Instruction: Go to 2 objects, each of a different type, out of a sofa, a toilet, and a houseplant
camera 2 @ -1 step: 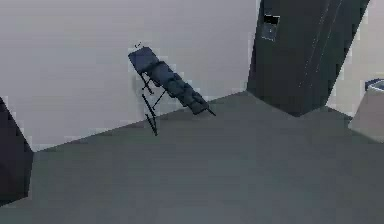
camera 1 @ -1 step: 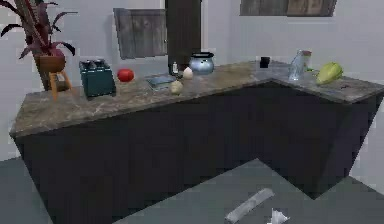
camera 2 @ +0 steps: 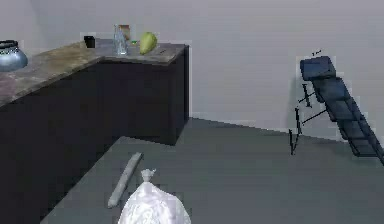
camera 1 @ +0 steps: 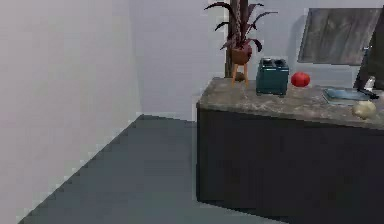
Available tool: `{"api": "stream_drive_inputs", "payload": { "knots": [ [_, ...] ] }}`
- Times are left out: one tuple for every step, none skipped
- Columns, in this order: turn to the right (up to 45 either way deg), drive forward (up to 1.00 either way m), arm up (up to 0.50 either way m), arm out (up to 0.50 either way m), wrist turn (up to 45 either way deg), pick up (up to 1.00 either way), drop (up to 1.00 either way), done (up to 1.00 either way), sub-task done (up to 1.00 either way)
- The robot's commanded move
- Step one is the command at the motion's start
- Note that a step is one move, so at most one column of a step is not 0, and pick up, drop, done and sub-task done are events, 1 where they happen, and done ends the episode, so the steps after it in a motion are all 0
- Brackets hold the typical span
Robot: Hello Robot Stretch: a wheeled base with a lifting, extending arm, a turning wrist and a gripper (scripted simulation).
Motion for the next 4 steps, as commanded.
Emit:
{"api": "stream_drive_inputs", "payload": {
  "knots": [
    [0.0,0.55,0.0,0.0,0.0,0.0,0.0,0.0,0.0],
    [18.0,0.0,0.0,0.0,0.0,0.0,0.0,0.0,0.0],
    [0.0,0.0,0.0,0.0,0.0,0.0,0.0,0.0,1.0],
    [-45.0,0.0,0.0,0.0,0.0,0.0,0.0,0.0,0.0]
  ]
}}
